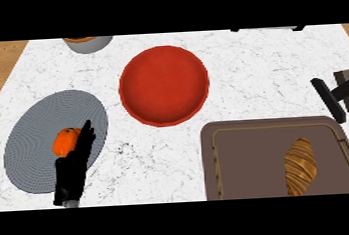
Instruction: Pick the croissant from the tray and place it in the tiered basket
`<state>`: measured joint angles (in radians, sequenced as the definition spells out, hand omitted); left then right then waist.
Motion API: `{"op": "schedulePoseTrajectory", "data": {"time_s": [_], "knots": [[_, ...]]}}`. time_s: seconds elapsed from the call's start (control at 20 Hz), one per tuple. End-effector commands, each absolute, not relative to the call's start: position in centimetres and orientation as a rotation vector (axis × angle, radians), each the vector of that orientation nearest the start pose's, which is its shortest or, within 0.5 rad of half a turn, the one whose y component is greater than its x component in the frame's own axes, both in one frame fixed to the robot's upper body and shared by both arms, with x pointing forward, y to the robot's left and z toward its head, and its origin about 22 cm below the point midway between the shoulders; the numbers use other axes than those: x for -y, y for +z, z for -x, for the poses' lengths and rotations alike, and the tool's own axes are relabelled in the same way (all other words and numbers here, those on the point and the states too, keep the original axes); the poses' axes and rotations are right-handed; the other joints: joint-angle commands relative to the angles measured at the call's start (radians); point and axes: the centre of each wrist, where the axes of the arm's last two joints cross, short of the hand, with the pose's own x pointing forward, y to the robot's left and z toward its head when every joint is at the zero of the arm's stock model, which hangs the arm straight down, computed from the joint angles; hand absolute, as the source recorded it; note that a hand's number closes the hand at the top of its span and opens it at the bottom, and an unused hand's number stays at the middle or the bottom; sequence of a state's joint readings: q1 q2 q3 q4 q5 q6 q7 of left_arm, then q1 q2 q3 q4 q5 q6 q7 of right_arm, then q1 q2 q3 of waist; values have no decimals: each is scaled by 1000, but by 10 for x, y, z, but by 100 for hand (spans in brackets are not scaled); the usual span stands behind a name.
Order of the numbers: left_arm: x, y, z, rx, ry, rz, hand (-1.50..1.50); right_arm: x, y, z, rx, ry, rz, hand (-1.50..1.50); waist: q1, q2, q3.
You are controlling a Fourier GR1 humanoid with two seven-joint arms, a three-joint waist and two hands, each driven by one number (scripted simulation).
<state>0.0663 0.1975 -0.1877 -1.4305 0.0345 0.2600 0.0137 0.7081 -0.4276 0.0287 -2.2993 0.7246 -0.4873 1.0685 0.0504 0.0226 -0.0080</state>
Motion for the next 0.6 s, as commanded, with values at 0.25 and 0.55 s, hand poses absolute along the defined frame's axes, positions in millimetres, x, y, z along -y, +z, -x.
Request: {"op": "schedulePoseTrajectory", "data": {"time_s": [0.25, 0.55], "knots": [[-226, -51, -217, 1326, -74, -230, 0, 267, 97, -117, 448, -40, 1233, -150, 7, -3, 2], [-230, -45, -222, 1330, -65, -221, 0, 247, 85, -153, 387, -5, 1183, -150, 1, -9, 4]]}}
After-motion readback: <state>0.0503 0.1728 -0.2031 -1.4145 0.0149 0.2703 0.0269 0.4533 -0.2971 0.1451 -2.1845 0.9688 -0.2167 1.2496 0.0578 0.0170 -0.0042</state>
